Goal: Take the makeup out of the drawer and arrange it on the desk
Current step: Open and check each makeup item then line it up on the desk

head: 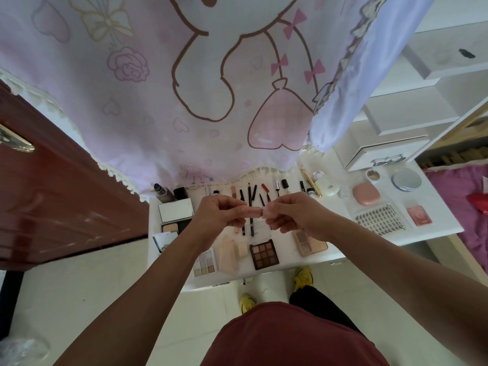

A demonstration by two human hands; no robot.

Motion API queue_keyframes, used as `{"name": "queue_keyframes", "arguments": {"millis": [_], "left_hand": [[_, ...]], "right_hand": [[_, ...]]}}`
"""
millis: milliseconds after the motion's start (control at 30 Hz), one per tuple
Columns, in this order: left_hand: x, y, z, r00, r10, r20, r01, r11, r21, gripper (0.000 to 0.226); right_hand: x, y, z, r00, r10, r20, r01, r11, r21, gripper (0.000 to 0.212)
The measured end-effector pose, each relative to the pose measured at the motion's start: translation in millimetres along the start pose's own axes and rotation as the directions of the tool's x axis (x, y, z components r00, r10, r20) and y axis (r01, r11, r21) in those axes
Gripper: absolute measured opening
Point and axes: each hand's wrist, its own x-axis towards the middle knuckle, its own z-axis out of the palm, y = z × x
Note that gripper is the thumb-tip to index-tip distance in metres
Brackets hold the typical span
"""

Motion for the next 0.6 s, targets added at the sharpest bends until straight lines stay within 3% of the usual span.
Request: {"name": "queue_keyframes", "arguments": {"millis": [167,333,600], "left_hand": [[-1.0,-3.3,-1.4,1.0,-0.011,-0.005,0.011,1.0,-0.005,0.016],[0.5,-4.4,-2.0,1.0,-0.004,0.003,0.004,1.0,-0.011,0.017],[-0.5,-8.3,-3.9,1.0,-0.009,0.003,0.009,1.0,0.001,0.017]], "right_hand": [[-1.2,-0.3,-0.2,0.999,-0.031,0.024,0.031,0.999,0.008,0.025],[-1.2,0.1,2.8,0.999,0.037,-0.012,-0.037,0.999,-0.024,0.031],[-0.6,3.3,3.1,1.0,-0.003,0.014,0.002,1.0,0.021,0.02]]}}
